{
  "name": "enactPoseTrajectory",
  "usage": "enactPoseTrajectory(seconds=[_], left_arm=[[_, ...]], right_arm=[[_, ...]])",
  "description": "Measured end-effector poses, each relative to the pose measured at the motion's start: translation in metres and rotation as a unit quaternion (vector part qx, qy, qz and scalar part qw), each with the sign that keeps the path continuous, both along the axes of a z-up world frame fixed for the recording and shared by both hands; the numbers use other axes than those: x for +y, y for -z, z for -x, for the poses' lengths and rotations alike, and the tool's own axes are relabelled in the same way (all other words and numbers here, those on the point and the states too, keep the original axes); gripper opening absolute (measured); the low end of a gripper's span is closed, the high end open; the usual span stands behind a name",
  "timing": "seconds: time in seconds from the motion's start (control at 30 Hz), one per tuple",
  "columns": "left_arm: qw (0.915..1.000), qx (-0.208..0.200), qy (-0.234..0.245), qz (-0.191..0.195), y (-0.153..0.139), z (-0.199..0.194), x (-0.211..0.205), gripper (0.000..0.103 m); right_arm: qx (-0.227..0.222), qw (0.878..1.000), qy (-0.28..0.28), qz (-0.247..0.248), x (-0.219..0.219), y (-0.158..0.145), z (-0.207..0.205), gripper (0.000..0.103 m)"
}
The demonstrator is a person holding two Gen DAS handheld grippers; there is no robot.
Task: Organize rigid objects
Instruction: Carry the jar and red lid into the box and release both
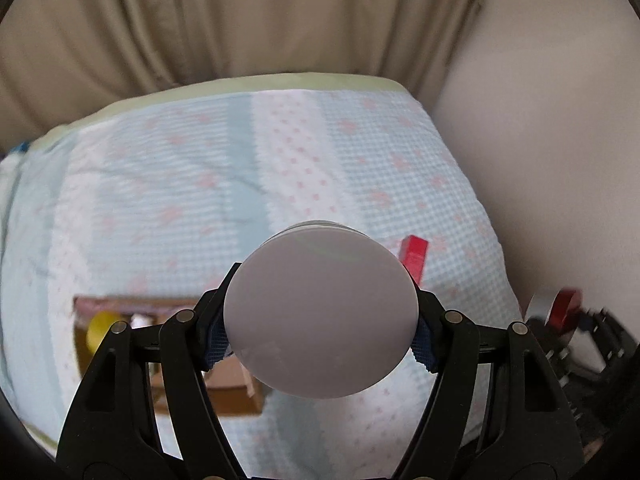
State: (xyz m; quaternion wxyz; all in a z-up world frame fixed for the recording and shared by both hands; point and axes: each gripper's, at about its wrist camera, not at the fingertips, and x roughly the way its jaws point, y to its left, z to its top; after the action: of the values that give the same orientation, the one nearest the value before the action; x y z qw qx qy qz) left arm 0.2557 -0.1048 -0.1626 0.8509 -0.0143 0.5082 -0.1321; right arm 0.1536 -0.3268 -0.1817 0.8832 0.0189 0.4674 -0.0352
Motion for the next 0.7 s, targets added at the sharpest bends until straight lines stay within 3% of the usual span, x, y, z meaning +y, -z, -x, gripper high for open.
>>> enactPoseTrajectory(seconds=[0.2, 0.43, 0.7], left_arm=[[0.9988, 0.001, -0.048, 0.0, -0.005, 0.036, 0.07, 0.068], [0.9967, 0.008, -0.081, 0.01, 0.006, 0.061, 0.161, 0.068], [0.9973, 0.034, -0.065, 0.007, 0.038, 0.066, 0.263, 0.068]], right_arm=[[-0.029, 0.998, -0.048, -0.022, 0.051, -0.026, -0.005, 0.05], [-0.024, 0.996, -0.068, -0.048, 0.122, -0.028, -0.007, 0.05], [0.004, 0.997, -0.044, -0.063, 0.206, -0.017, -0.018, 0.05]])
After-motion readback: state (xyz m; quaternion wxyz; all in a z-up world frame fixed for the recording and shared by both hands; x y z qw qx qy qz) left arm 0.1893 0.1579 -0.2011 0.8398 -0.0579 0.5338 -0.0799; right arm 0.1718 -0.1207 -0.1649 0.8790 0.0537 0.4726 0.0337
